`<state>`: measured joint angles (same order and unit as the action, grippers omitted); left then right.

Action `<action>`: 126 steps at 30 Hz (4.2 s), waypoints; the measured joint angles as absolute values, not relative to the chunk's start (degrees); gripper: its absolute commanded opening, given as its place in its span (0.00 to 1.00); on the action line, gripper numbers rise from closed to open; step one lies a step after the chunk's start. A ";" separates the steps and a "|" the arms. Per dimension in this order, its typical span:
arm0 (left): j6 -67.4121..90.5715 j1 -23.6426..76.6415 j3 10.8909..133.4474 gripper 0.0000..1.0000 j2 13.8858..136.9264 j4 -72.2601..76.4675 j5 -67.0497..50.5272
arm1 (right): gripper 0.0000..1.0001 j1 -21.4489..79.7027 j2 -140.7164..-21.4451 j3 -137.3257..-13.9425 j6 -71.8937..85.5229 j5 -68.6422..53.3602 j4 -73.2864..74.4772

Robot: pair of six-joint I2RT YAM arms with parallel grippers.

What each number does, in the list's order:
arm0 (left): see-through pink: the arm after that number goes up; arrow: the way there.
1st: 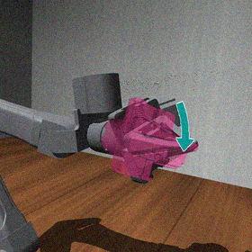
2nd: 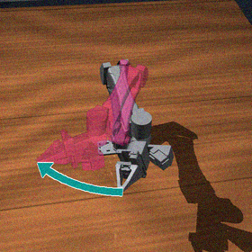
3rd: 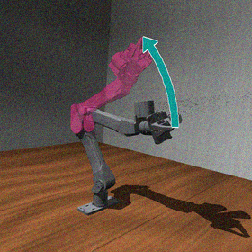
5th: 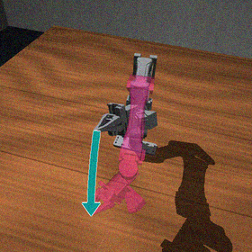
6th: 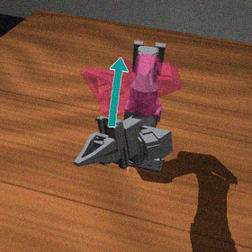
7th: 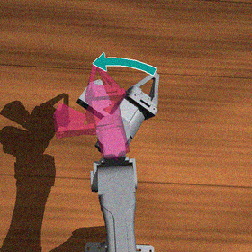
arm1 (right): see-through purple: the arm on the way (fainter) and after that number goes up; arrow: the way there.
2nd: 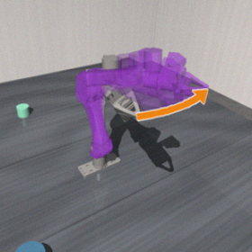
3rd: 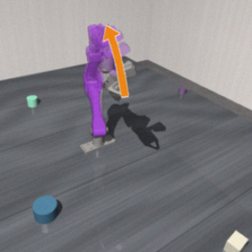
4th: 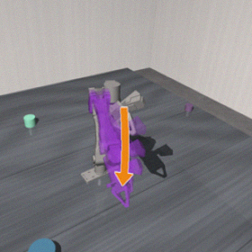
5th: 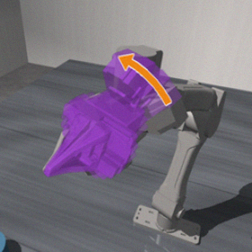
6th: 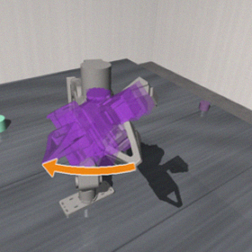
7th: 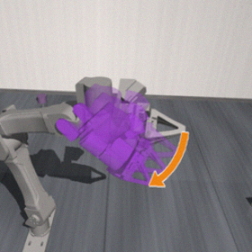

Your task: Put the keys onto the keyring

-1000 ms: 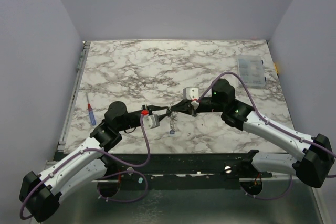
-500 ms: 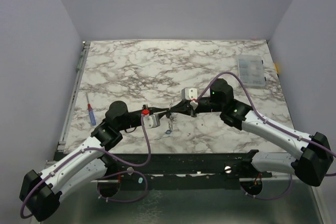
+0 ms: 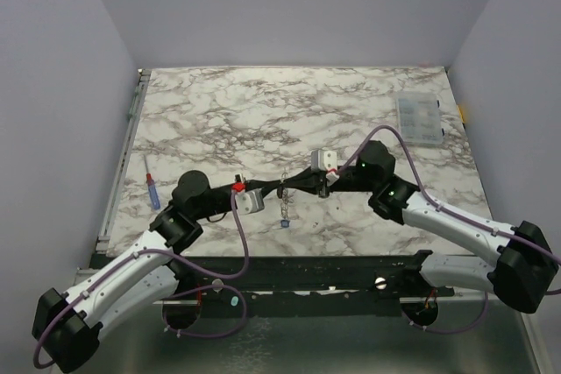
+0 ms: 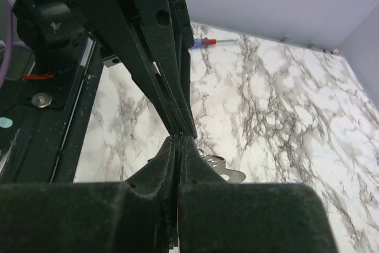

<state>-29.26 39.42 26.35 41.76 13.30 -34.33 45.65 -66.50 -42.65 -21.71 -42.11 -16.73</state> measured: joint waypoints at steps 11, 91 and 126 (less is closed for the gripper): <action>-22.22 39.09 24.82 0.00 38.41 22.85 -33.95 | 0.01 45.58 -66.28 -34.33 -11.55 -42.24 -45.19; -13.06 37.60 21.21 0.29 41.91 33.80 -42.06 | 0.01 45.80 -60.64 -33.69 -14.02 -48.38 -37.67; -16.25 37.60 24.82 0.00 43.27 25.45 -39.48 | 0.39 45.74 -61.80 -37.34 -17.12 -47.37 -29.23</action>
<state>-16.25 37.60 24.82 43.27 25.45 -39.48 45.74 -61.80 -37.34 -17.12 -47.37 -29.23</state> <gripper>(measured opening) 0.019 0.335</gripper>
